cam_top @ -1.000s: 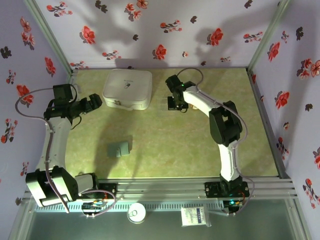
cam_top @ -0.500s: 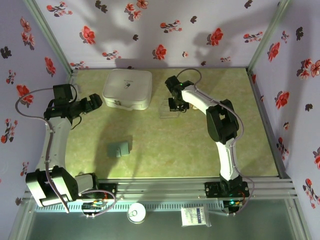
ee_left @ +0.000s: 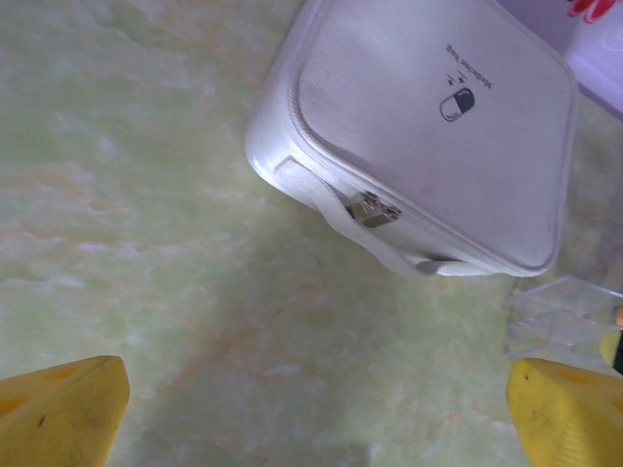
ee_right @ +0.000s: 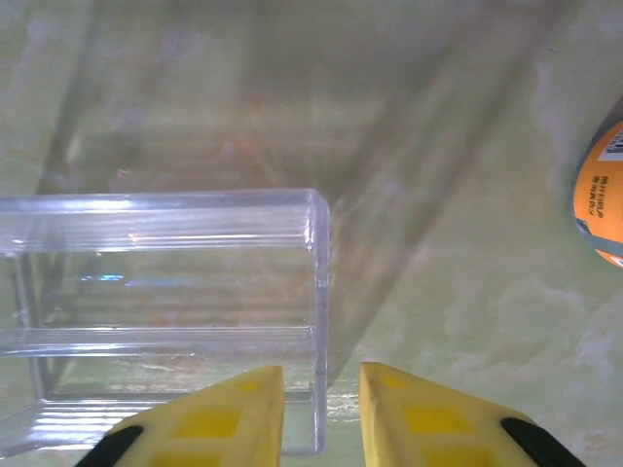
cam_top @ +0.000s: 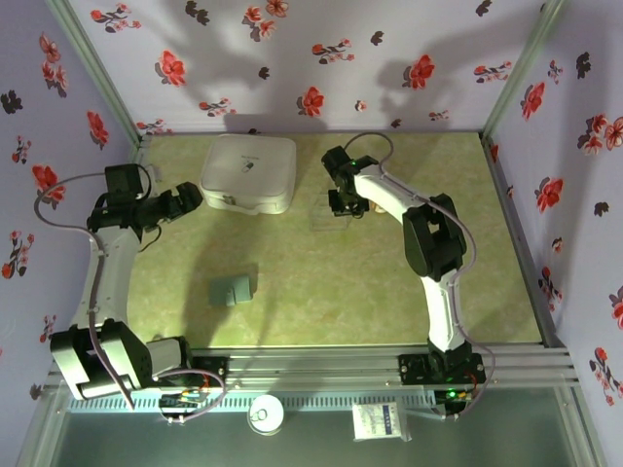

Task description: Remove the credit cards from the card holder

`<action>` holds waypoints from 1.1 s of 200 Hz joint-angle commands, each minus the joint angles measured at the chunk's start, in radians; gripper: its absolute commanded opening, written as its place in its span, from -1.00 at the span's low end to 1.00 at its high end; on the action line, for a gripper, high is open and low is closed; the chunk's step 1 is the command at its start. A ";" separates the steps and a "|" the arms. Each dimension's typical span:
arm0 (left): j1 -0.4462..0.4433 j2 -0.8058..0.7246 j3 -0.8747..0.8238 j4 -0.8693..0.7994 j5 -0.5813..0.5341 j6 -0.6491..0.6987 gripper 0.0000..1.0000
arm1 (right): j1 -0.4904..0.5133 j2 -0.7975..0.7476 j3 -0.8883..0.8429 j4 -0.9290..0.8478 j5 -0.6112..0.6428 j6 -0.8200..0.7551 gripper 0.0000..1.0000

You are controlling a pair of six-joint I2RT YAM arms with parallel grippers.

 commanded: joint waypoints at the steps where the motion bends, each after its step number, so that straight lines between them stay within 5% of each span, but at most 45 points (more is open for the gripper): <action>1: -0.020 -0.002 -0.073 0.049 0.105 -0.103 0.99 | 0.013 -0.107 -0.026 0.017 -0.036 0.006 -0.34; 125: -0.289 0.192 -0.315 0.161 0.096 -0.123 0.98 | 0.038 -0.324 -0.283 0.149 -0.134 0.056 -0.15; 220: -0.384 0.067 -0.473 0.116 0.002 -0.237 0.99 | 0.052 -0.331 -0.336 0.181 -0.169 0.048 -0.10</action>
